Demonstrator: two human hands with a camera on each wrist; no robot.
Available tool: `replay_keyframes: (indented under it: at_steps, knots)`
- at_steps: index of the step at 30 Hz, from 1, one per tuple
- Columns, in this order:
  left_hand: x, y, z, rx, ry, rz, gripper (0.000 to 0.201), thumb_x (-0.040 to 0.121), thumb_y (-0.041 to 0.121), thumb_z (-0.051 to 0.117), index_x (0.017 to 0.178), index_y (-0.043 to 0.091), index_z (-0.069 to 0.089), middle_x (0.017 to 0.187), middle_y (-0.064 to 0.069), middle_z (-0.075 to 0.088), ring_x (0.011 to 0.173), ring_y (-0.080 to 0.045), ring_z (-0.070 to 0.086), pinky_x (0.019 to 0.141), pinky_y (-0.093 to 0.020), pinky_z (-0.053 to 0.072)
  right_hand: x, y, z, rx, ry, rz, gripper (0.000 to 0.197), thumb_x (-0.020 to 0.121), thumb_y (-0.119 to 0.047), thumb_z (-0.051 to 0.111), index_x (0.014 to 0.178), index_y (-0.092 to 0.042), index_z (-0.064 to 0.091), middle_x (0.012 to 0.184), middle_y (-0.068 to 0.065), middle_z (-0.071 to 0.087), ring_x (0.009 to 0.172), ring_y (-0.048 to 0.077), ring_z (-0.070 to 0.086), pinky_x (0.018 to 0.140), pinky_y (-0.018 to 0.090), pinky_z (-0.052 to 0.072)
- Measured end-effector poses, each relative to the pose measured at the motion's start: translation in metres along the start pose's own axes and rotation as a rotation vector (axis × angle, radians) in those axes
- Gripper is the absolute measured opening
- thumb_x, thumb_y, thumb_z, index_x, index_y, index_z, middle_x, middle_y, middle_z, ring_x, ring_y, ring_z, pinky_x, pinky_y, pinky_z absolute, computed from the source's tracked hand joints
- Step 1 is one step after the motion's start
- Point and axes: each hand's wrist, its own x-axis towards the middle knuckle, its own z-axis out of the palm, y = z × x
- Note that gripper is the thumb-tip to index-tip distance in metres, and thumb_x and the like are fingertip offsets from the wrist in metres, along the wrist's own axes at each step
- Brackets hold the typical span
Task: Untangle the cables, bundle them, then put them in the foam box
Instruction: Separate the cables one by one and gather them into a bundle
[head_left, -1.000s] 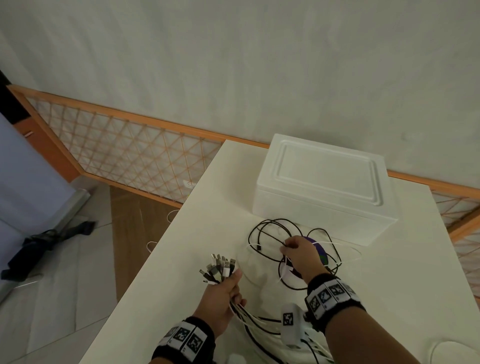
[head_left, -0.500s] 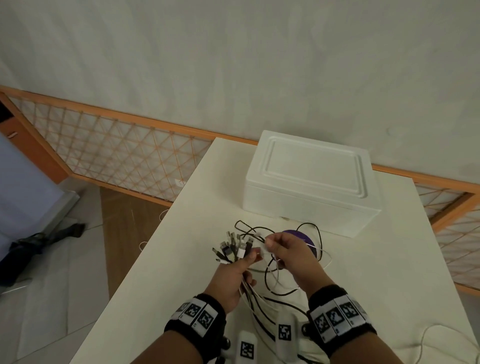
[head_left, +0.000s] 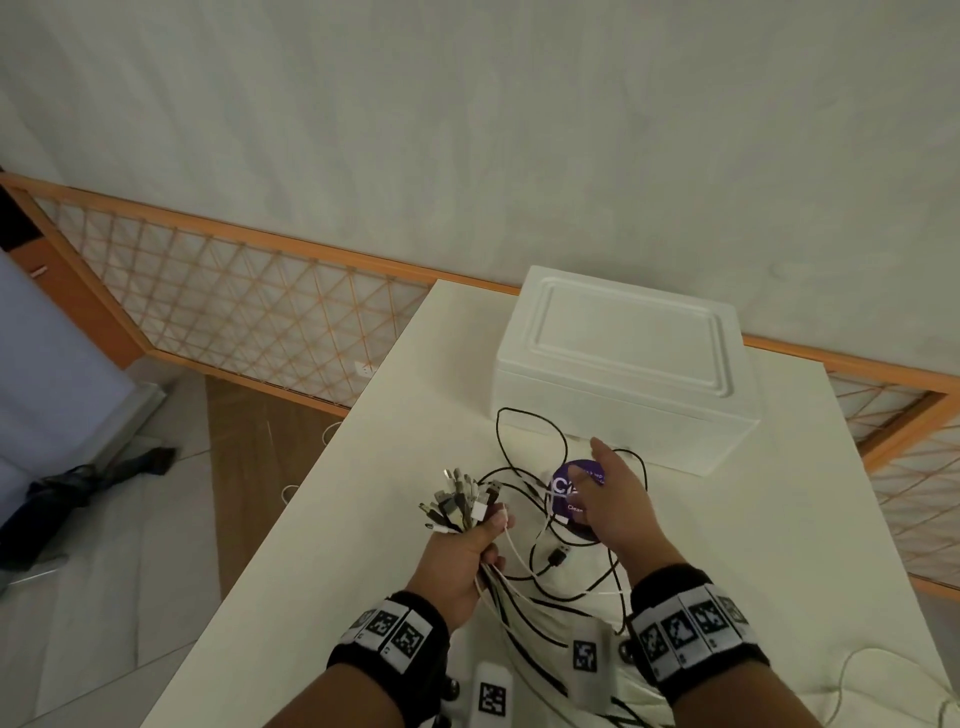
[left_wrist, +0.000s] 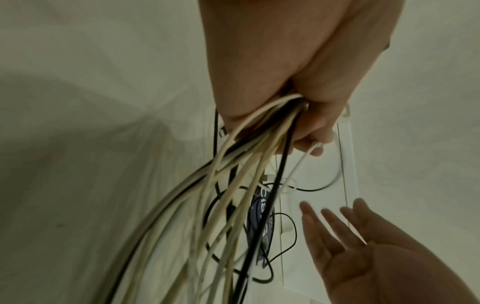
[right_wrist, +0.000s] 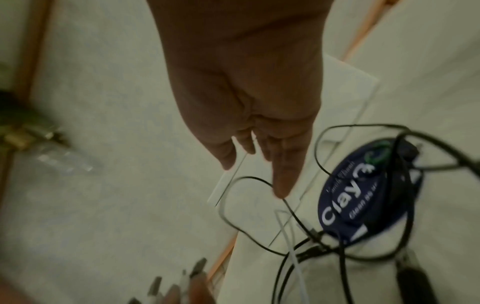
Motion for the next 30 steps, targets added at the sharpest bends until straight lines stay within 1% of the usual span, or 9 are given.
replay_keyframes:
  at_steps: [3,7,12,15,18,22,26,28,30]
  knots:
    - [-0.001,0.000,0.001,-0.040,0.021,0.022,0.006,0.088,0.008,0.064,0.092,0.007,0.069,0.088,-0.008,0.073,0.049,-0.009,0.038,0.054,-0.028,0.046,-0.007,-0.002,0.002,-0.347,-0.010,-0.210,0.035,0.084,-0.033,0.066,0.117,-0.034,0.055,0.120,-0.009,0.054,0.098,0.007,0.058,0.080,0.030,0.053]
    - [-0.002,0.004,0.003,-0.059,0.024,0.019,0.019,0.089,0.013,0.064,0.076,0.009,0.077,0.093,-0.006,0.074,0.047,-0.008,0.038,0.057,-0.029,0.042,-0.031,-0.001,0.020,-0.707,-0.461,-0.309,0.020,0.084,-0.035,0.066,0.100,-0.023,0.065,0.090,-0.012,0.059,0.085,0.006,0.058,0.074,0.020,0.045]
    - [-0.009,0.004,0.004,-0.029,-0.041,0.006,0.016,0.088,0.015,0.064,0.093,0.004,0.074,0.073,-0.003,0.068,0.046,-0.008,0.042,0.049,-0.023,0.043,-0.038,-0.004,0.029,-0.577,-0.435,-0.302,0.014,0.094,-0.019,0.051,0.089,-0.020,0.064,0.080,-0.005,0.062,0.072,0.009,0.059,0.075,0.025,0.049]
    - [-0.010,0.000,0.001,-0.014,-0.017,0.011,0.014,0.087,0.015,0.064,0.089,0.003,0.071,0.065,-0.005,0.061,0.047,-0.011,0.045,0.048,-0.023,0.043,-0.042,-0.012,0.035,-0.547,-0.427,-0.371,0.018,0.096,-0.021,0.048,0.098,-0.017,0.066,0.075,-0.007,0.061,0.060,0.002,0.053,0.067,0.020,0.046]
    - [-0.009,0.003,-0.002,-0.112,0.007,0.016,0.027,0.094,0.023,0.055,0.095,0.000,0.069,0.065,-0.002,0.061,0.051,-0.010,0.049,0.052,-0.022,0.046,-0.045,-0.011,0.030,-0.597,-0.435,-0.373,0.022,0.091,-0.035,0.058,0.088,-0.017,0.069,0.064,-0.010,0.056,0.057,0.000,0.050,0.059,0.018,0.040]
    - [-0.005,0.021,-0.028,-0.433,0.183,0.068,0.036,0.096,0.025,0.049,0.074,0.005,0.069,0.073,-0.007,0.069,0.064,-0.019,0.062,0.069,-0.032,0.054,-0.039,-0.002,-0.023,-0.644,-0.262,-0.283,0.031,0.082,-0.048,0.066,0.066,-0.021,0.065,0.058,-0.007,0.057,0.052,0.001,0.047,0.051,0.015,0.034]
    - [0.003,0.024,-0.061,-0.515,0.241,0.121,0.035,0.102,0.028,0.041,0.068,0.017,0.039,0.045,0.004,0.041,0.043,-0.012,0.046,0.057,-0.031,0.050,-0.043,0.005,-0.083,-0.521,-0.072,-0.234,0.022,0.071,-0.033,0.081,0.057,-0.025,0.066,0.047,-0.011,0.055,0.047,0.001,0.048,0.049,0.014,0.035]
    - [0.003,0.022,-0.063,-0.493,0.264,0.119,0.036,0.102,0.030,0.042,0.067,0.018,0.039,0.043,0.006,0.035,0.037,-0.010,0.036,0.048,-0.026,0.044,-0.046,0.008,-0.093,-0.508,0.000,-0.275,0.021,0.070,-0.025,0.082,0.059,-0.031,0.066,0.057,-0.008,0.063,0.057,0.002,0.056,0.052,0.012,0.036]
    - [0.003,0.024,-0.064,-0.457,0.279,0.112,0.037,0.101,0.030,0.044,0.067,0.018,0.039,0.043,0.006,0.031,0.035,-0.009,0.029,0.039,-0.020,0.034,-0.045,0.014,-0.097,-0.578,0.134,-0.362,0.031,0.073,-0.012,0.077,0.063,-0.037,0.062,0.067,-0.008,0.065,0.064,0.007,0.059,0.061,0.020,0.042]
